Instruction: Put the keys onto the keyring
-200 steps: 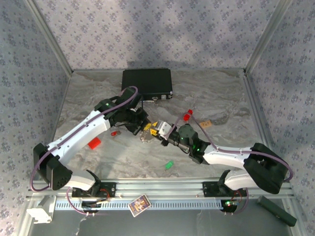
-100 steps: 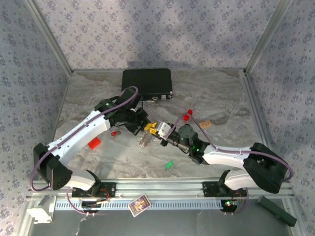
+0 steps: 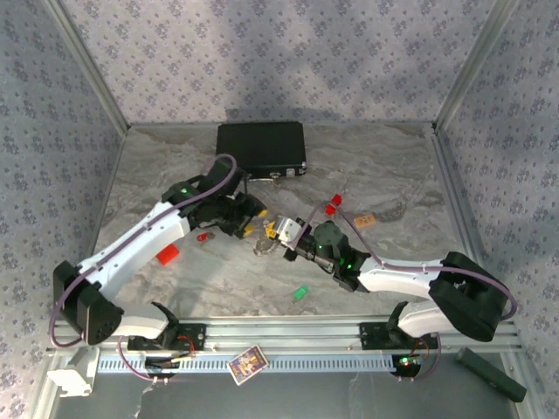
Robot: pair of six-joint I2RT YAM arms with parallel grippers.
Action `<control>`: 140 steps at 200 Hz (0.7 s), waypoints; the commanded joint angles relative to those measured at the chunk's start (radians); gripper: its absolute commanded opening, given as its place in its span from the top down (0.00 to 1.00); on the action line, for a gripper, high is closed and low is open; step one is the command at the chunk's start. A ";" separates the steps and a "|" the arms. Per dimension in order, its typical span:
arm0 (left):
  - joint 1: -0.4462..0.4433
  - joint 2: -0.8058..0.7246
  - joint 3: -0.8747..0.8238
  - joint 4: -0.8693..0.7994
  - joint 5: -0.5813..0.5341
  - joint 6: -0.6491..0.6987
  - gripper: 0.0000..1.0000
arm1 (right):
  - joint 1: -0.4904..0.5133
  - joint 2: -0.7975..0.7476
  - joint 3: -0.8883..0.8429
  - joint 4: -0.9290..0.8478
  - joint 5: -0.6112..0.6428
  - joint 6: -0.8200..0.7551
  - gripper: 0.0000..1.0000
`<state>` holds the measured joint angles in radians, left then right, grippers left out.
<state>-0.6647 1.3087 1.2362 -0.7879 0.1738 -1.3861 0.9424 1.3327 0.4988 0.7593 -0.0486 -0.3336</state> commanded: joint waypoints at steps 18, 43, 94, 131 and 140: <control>0.087 -0.217 -0.124 0.262 -0.356 0.607 0.33 | -0.035 -0.045 0.092 -0.170 -0.084 -0.010 1.00; 0.090 -0.295 -0.305 0.497 -0.330 1.038 0.33 | -0.073 -0.061 0.135 -0.287 -0.165 -0.010 1.00; 0.080 -0.320 -0.460 0.624 -0.085 1.625 0.38 | -0.130 -0.081 0.205 -0.478 -0.361 -0.076 1.00; 0.083 -0.383 -0.551 0.664 0.154 1.852 0.41 | -0.151 -0.088 0.277 -0.639 -0.422 -0.153 1.00; 0.083 -0.398 -0.568 0.663 0.198 1.887 0.41 | -0.155 -0.088 0.293 -0.672 -0.429 -0.172 1.00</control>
<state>-0.5777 0.9653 0.7021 -0.1917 0.1711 0.2565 0.8001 1.2728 0.7212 0.2176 -0.4019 -0.4305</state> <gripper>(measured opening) 0.590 0.052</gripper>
